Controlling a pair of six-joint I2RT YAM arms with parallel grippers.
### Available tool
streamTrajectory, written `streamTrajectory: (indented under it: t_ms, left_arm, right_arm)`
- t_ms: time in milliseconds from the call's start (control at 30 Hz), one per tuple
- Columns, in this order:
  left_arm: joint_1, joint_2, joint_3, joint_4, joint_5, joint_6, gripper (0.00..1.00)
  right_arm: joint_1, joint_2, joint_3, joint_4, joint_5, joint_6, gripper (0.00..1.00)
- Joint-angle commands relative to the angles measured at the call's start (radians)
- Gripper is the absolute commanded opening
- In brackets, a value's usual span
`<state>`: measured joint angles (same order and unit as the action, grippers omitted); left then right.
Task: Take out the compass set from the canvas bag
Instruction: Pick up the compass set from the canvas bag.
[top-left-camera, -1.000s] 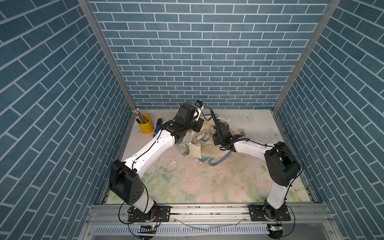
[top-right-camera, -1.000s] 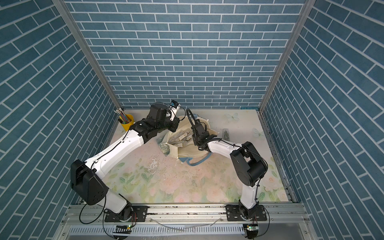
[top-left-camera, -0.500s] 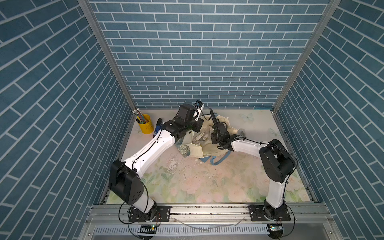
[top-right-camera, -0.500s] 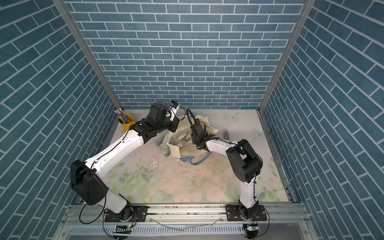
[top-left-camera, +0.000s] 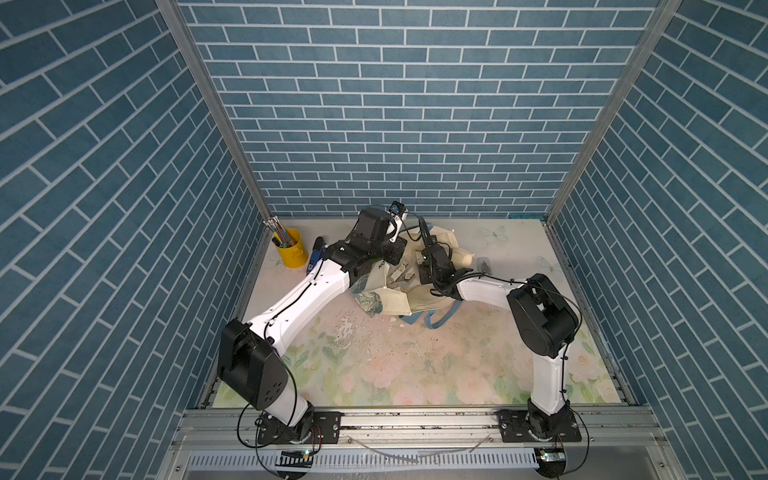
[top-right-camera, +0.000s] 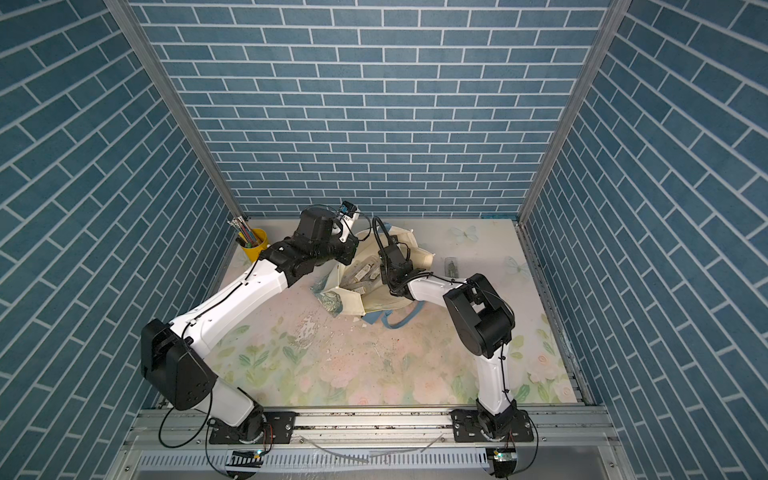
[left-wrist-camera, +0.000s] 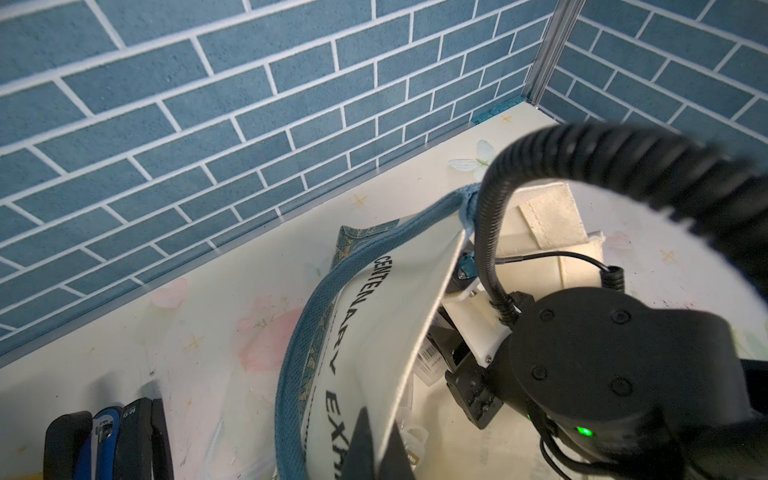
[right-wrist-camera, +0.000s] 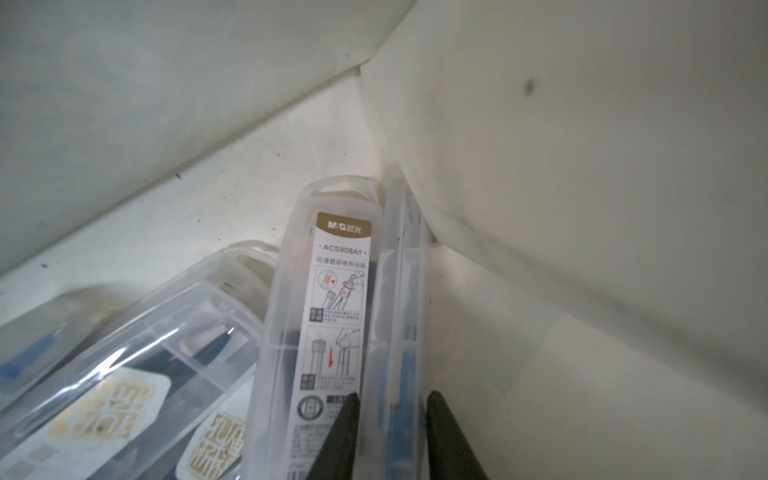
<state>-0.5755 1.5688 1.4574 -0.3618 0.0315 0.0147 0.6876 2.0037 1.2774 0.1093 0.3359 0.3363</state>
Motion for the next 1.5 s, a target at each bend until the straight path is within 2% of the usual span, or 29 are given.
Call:
streamTrajectory:
  t_ms: [0,367,1000,1233,1467]
  left_arm:
    - [-0.003,-0.032,0.006,0.063,0.029,0.004,0.0]
    - [-0.002,-0.035,0.004,0.058,0.007,0.021,0.0]
    - [-0.002,-0.025,0.0,0.07,-0.003,0.012,0.0]
    - [-0.002,-0.024,0.002,0.069,-0.01,0.013,0.0]
    - [-0.002,-0.028,-0.003,0.076,-0.011,0.005,0.0]
  right_arm:
    - [-0.013,0.042,0.058,0.015,-0.001,0.017,0.26]
    - [-0.014,0.013,0.073,-0.014,-0.012,0.0,0.14]
    - [0.016,-0.225,-0.061,-0.133,-0.056,0.043,0.1]
    - [0.037,-0.333,-0.138,-0.184,-0.147,0.09,0.09]
    - [0.047,-0.521,-0.246,-0.246,-0.238,0.113,0.08]
